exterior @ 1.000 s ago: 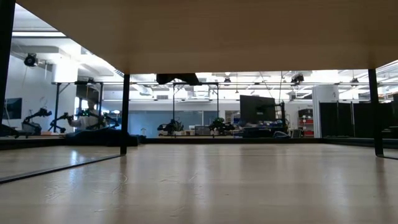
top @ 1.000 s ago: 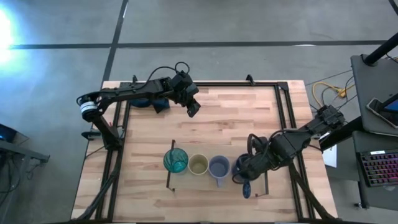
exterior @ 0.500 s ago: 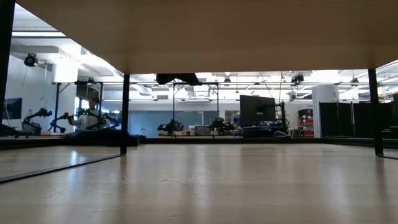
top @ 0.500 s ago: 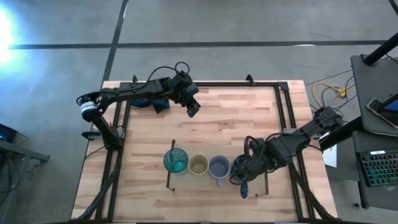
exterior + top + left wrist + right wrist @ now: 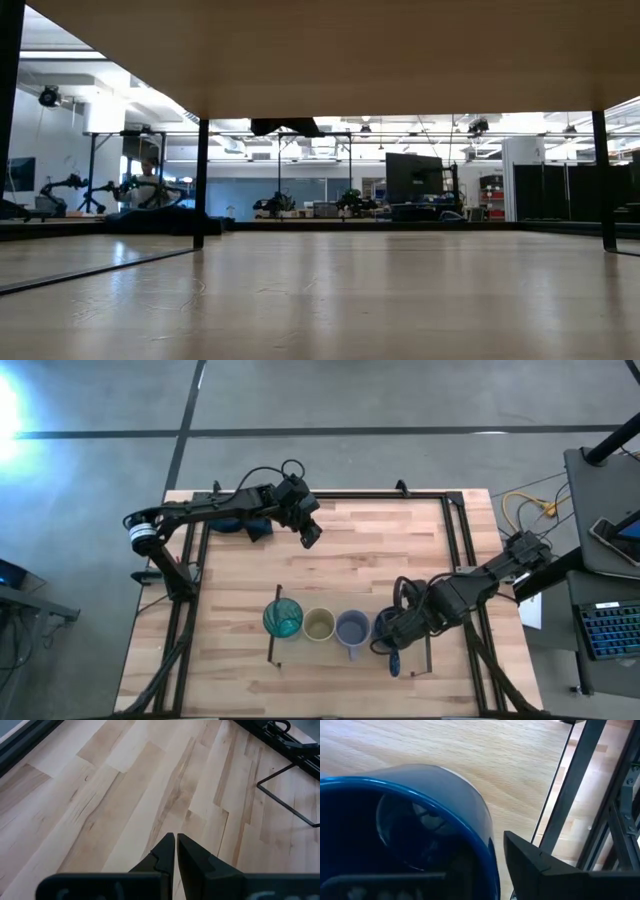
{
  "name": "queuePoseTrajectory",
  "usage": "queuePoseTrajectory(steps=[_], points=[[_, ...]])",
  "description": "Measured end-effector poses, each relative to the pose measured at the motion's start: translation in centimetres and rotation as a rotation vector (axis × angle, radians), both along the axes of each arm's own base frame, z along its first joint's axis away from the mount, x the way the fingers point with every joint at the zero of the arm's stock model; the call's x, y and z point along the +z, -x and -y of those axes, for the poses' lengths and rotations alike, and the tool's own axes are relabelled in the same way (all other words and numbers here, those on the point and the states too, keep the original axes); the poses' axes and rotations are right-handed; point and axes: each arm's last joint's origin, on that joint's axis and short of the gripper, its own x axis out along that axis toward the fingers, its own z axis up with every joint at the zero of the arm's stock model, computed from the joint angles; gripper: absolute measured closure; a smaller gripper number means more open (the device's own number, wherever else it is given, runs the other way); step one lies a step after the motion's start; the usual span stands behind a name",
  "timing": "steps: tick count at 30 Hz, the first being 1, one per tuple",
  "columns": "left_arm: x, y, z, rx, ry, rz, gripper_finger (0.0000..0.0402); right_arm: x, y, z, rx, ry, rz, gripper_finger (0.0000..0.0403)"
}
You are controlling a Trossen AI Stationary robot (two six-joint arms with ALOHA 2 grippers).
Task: Stack small to large cups/mugs on shelf
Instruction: Put the blue mug on the shelf, then return to Home Position
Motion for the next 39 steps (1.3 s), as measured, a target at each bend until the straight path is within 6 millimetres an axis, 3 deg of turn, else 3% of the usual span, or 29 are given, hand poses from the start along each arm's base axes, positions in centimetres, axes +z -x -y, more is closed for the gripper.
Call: queuePoseTrajectory(steps=[7, 13, 18, 22, 27, 30, 34, 37, 39], points=[[0.0, 0.0, 0.0, 0.0, 0.0, 0.0, 0.0396, 1.8, 0.5, 0.4, 0.011, -0.005, 0.066, 0.0292], [0.1, 0.0, 0.0, -0.001, -0.002, 0.008, 0.0396, 5.6, 1.3, 1.4, 0.067, 0.084, 0.235, 0.0285], [1.4, 0.3, 0.4, -0.061, 0.031, 0.071, 0.0396, 10.3, 3.3, 4.1, 0.121, 0.364, 0.516, 0.0285], [3.9, 1.1, 0.9, -0.072, 0.002, 0.155, 0.0396, 14.2, 6.1, 6.8, 0.211, 0.661, 0.658, 0.0293], [7.2, 3.5, 1.8, 0.016, 0.065, 0.255, 0.0396, 18.1, 9.5, 9.1, 0.226, 0.881, 0.782, 0.0304], [9.4, 5.3, 2.8, 0.063, 0.152, 0.329, 0.0396, 19.4, 10.3, 9.6, 0.283, 1.039, 0.779, 0.0309], [12.2, 8.1, 4.9, 0.03, 0.229, 0.432, 0.0396, 19.7, 10.1, 9.6, 0.449, 1.166, 0.674, 0.0314], [14.5, 10.7, 7.2, -0.029, 0.223, 0.523, 0.0396, 19.1, 9.4, 9.2, 0.487, 1.099, 0.688, 0.0317], [15.9, 12.7, 8.9, -0.066, 0.231, 0.58, 0.0396, 18.6, 8.7, 8.7, 0.619, 1.058, 0.667, 0.0316]])
